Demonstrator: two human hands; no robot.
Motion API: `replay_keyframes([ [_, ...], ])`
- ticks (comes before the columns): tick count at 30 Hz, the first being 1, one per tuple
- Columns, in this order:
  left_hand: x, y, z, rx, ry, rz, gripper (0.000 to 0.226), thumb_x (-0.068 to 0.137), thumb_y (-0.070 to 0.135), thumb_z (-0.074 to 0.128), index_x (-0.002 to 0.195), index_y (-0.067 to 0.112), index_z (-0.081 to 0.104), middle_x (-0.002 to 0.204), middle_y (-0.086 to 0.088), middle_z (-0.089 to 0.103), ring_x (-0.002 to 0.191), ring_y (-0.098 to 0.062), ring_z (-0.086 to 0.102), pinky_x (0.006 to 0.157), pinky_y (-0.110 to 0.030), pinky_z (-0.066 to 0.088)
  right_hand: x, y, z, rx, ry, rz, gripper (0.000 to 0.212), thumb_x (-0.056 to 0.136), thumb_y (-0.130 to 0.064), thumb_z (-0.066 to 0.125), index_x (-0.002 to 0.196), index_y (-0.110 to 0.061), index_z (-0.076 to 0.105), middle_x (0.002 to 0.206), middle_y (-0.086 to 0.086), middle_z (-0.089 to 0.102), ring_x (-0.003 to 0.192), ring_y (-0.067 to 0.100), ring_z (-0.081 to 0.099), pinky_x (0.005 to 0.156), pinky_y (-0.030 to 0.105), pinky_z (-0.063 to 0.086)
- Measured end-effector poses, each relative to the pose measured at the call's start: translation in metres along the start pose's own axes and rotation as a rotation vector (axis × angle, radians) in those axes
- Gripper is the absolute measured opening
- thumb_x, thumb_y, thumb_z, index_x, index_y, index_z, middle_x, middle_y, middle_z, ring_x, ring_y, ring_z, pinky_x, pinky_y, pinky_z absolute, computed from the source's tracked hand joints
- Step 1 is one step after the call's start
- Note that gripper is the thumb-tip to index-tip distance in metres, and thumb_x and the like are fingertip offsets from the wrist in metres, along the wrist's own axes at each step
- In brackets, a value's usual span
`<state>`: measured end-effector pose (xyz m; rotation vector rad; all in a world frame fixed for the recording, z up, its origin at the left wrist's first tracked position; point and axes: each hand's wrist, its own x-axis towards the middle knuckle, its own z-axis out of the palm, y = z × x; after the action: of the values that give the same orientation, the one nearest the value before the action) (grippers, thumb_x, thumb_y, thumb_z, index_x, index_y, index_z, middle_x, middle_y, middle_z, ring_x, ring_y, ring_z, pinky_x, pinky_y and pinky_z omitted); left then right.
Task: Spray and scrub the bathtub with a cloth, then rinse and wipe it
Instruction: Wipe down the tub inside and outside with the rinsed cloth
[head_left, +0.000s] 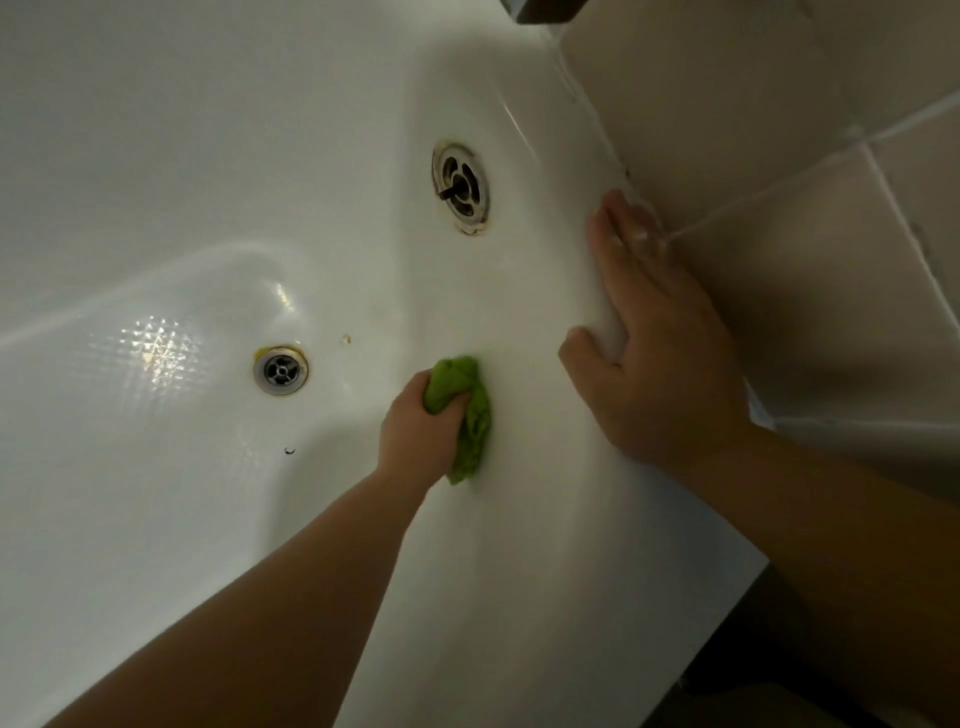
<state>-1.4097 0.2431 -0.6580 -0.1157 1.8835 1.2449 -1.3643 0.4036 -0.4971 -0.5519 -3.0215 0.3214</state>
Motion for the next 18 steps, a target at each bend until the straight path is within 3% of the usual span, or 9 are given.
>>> replay_keyframes([
  [2, 0.007, -0.028, -0.003, 0.253, -0.076, -0.144, 0.02, 0.101, 0.047, 0.052, 0.108, 0.03, 0.06, 0.098, 0.003, 0.068, 0.098, -0.026, 0.067, 0.088, -0.037, 0.052, 0.001, 0.0, 0.0, 0.006, 0.003, -0.002, 0.08, 0.087, -0.023, 0.054, 0.16, -0.002, 0.029, 0.168, 0.013, 0.027, 0.157, 0.026, 0.02, 0.128, 0.028, 0.012],
  [4, 0.009, -0.04, -0.007, 0.423, -0.135, -0.202, 0.025, 0.102, 0.045, 0.048, 0.11, 0.024, 0.059, 0.104, -0.003, 0.069, 0.097, -0.028, 0.065, 0.087, -0.036, 0.051, 0.003, -0.001, 0.001, 0.013, 0.018, -0.006, 0.08, 0.086, -0.022, 0.054, 0.16, -0.001, 0.031, 0.168, 0.014, 0.028, 0.157, 0.026, 0.021, 0.128, 0.026, 0.012],
  [8, 0.013, -0.021, -0.011, 0.208, -0.188, -0.131, 0.017, 0.094, 0.037, 0.067, 0.109, 0.03, 0.065, 0.098, 0.003, 0.07, 0.091, -0.019, 0.067, 0.082, -0.034, 0.056, 0.006, -0.001, 0.003, 0.012, 0.026, -0.012, 0.08, 0.085, -0.022, 0.054, 0.159, -0.001, 0.032, 0.167, 0.014, 0.029, 0.156, 0.027, 0.024, 0.128, 0.033, 0.018],
  [11, 0.026, -0.016, -0.007, 0.06, -0.12, -0.052, 0.019, 0.092, 0.035, 0.072, 0.11, 0.033, 0.065, 0.097, 0.008, 0.069, 0.089, -0.013, 0.065, 0.083, -0.034, 0.057, 0.006, -0.002, 0.004, -0.014, 0.046, -0.012, 0.081, 0.084, -0.023, 0.053, 0.159, -0.002, 0.033, 0.167, 0.013, 0.03, 0.156, 0.026, 0.026, 0.127, 0.034, 0.02],
  [14, 0.048, -0.039, -0.009, 0.212, -0.047, -0.015, 0.025, 0.094, 0.036, 0.068, 0.119, 0.034, 0.066, 0.097, 0.008, 0.068, 0.091, -0.02, 0.064, 0.083, -0.033, 0.051, 0.007, -0.002, 0.004, -0.011, 0.053, -0.005, 0.081, 0.084, -0.022, 0.054, 0.159, -0.004, 0.033, 0.168, 0.011, 0.03, 0.156, 0.024, 0.025, 0.128, 0.032, 0.019],
  [18, 0.047, -0.082, -0.018, 0.419, -0.028, 0.03, 0.019, 0.099, 0.034, 0.059, 0.112, 0.025, 0.069, 0.099, -0.001, 0.07, 0.092, -0.027, 0.064, 0.074, -0.029, 0.04, 0.007, -0.003, 0.003, 0.002, 0.063, 0.01, 0.08, 0.084, -0.021, 0.055, 0.159, -0.006, 0.036, 0.167, 0.009, 0.032, 0.155, 0.023, 0.026, 0.125, 0.02, 0.013],
])
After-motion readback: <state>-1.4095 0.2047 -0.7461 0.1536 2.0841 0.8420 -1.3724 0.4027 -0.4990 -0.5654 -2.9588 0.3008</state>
